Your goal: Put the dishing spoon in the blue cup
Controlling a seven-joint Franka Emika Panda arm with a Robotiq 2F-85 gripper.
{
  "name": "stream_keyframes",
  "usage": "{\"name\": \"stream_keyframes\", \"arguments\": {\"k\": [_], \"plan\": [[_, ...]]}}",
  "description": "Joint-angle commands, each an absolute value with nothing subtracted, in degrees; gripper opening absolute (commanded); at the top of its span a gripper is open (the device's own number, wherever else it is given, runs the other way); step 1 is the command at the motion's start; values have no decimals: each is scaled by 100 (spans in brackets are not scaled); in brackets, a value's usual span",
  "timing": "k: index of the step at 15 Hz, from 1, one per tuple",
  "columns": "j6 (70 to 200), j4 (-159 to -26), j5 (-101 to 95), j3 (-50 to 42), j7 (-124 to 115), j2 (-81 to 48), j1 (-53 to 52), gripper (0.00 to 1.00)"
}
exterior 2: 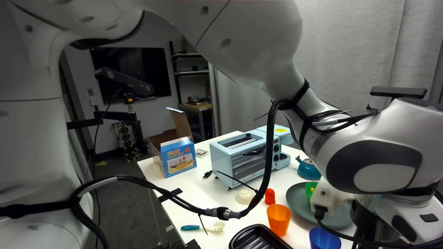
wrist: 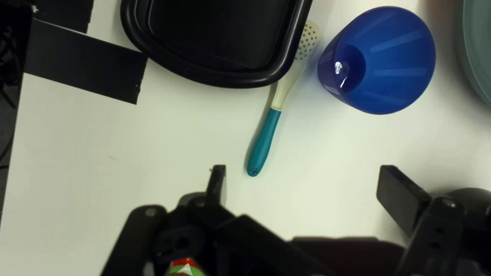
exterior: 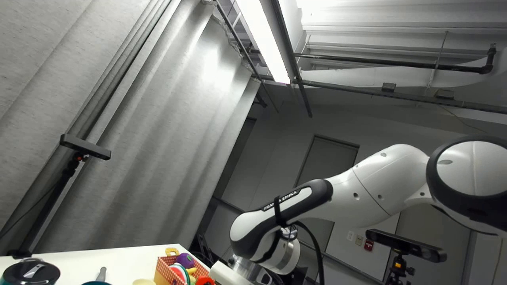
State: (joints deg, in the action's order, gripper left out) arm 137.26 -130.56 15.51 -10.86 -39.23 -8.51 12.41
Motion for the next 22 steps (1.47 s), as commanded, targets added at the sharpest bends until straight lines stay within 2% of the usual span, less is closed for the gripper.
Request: {"name": "stream_keyframes", "arguments": {"k": [1, 22], "plan": [[13939, -12887, 1435, -1146, -4108, -1220, 1082, 100], [14646, -12602, 2138, -1048, -3831, -2280, 1052, 100]]}}
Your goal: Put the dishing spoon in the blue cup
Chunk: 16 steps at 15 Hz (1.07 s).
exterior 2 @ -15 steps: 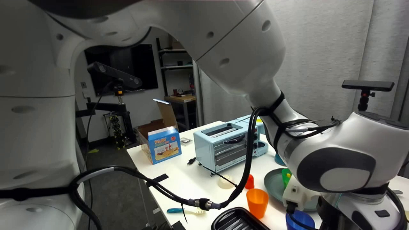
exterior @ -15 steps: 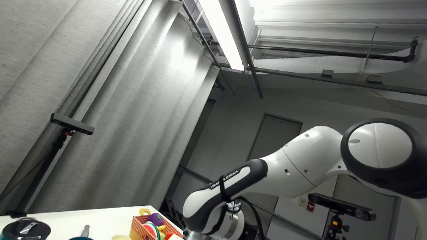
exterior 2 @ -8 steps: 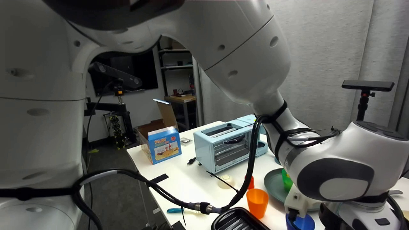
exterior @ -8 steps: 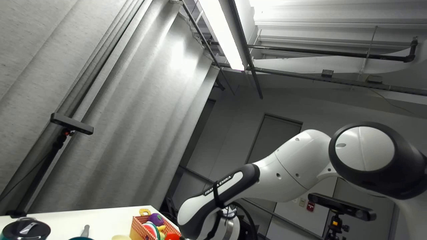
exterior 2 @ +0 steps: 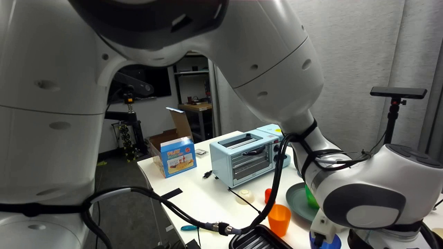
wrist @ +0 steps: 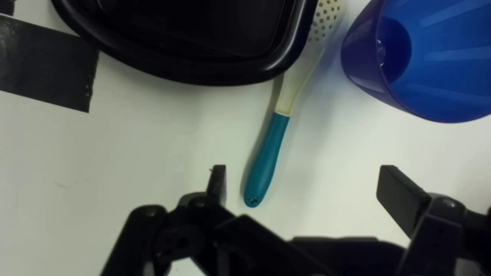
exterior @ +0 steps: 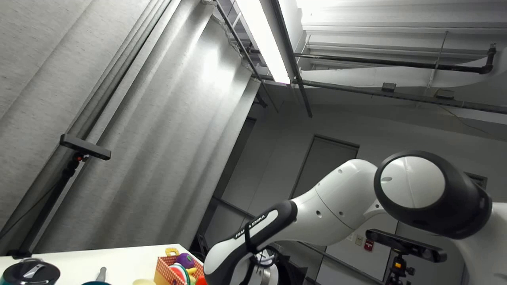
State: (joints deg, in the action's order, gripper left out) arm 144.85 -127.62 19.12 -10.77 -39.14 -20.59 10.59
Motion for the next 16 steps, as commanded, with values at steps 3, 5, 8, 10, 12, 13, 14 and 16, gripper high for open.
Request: {"name": "stream_keyframes", "arguments": {"k": [3, 5, 8, 10, 12, 13, 14, 16], "plan": [[14712, -12602, 2191, -1025, -3822, -2361, 1045, 100], [14808, -12643, 2203, -1012, -3806, -2381, 1039, 100], [15068, -12701, 2210, -989, -3783, -2412, 1031, 100], [15272, -12732, 2202, -975, -3790, -2448, 1018, 100], [15440, -12764, 2277, -909, -3739, -2484, 1052, 100], [15498, -12783, 2344, -864, -3703, -2504, 1079, 100], [15539, -12804, 2427, -828, -3664, -2515, 1098, 100], [15614, -12883, 2606, -769, -3601, -2518, 1115, 100]]}}
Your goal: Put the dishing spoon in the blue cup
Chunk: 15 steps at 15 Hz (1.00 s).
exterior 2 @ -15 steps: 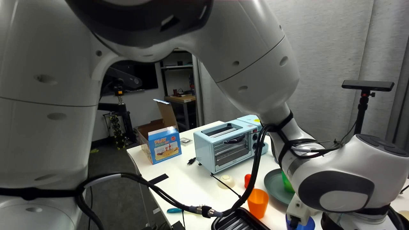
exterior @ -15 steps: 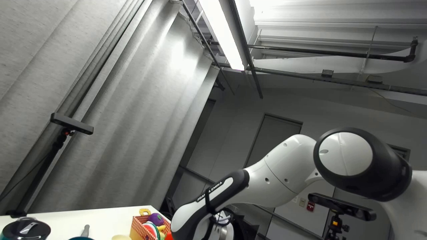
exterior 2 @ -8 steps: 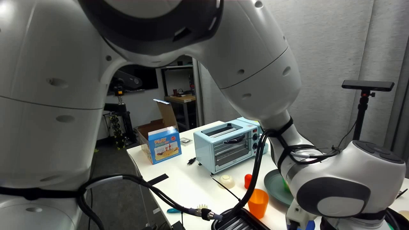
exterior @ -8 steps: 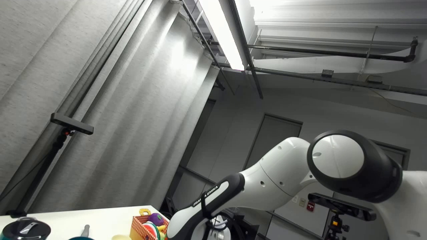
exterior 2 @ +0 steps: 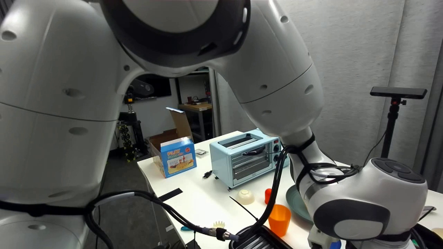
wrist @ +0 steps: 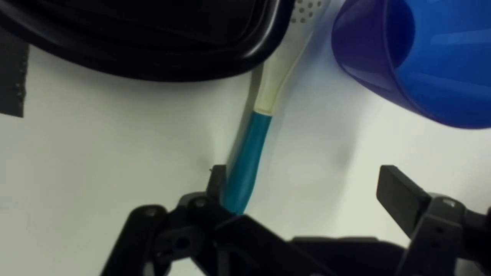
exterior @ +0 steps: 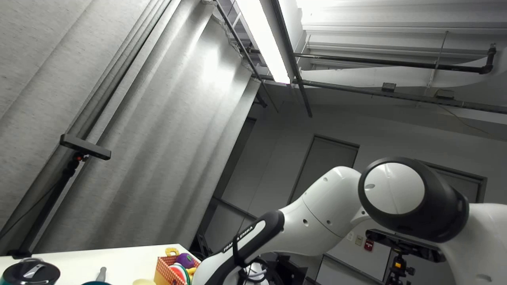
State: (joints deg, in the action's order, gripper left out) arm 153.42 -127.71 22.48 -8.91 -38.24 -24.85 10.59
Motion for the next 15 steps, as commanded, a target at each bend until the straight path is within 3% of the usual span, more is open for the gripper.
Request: {"name": "stream_keyframes", "arguments": {"k": [1, 7, 9, 15], "plan": [[15645, -12950, 2690, -747, -3585, -2497, 1115, 100], [15697, -13182, 2941, -710, -3513, -2455, 1104, 97], [15694, -13196, 2991, -699, -3461, -2465, 1119, 72], [15644, -13234, 2914, -782, -3498, -2374, 1057, 30]]}}
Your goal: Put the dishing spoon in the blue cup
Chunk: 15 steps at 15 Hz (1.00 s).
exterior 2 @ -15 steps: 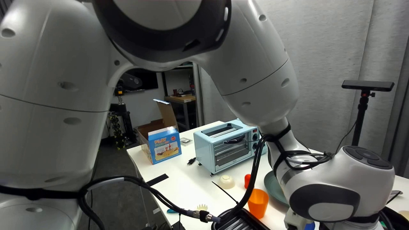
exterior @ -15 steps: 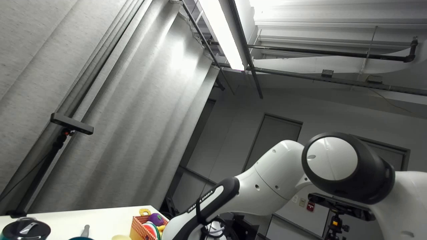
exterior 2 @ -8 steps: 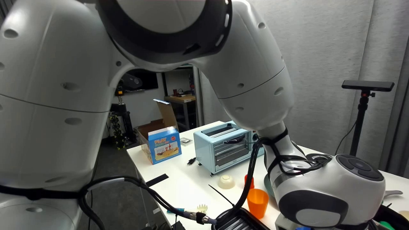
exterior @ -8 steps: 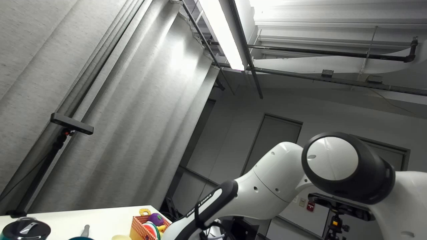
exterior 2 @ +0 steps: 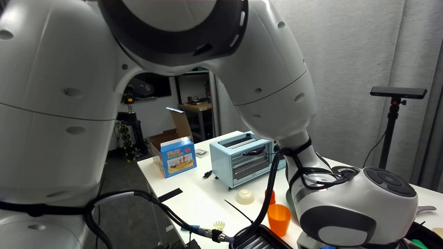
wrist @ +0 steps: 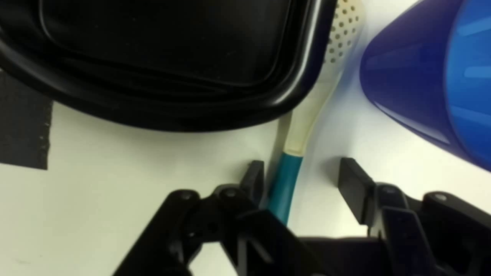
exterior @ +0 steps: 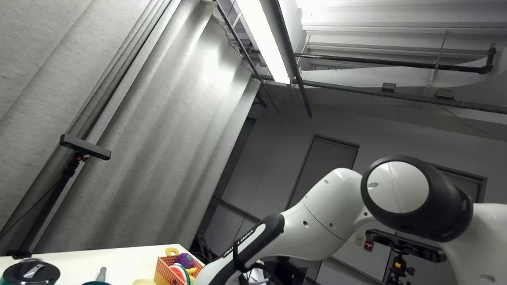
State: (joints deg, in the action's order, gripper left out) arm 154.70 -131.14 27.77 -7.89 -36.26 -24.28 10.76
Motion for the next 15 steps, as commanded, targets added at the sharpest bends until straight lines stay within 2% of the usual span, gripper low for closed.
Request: {"name": "stream_keyframes", "arguments": {"k": [1, 4, 15], "plan": [[15636, -13245, 2892, -798, -3515, -2349, 1043, 23], [15631, -13333, 2824, -852, -3591, -2235, 982, 1], [15926, -14187, 1747, -1531, -4655, -1083, 339, 4]]}}
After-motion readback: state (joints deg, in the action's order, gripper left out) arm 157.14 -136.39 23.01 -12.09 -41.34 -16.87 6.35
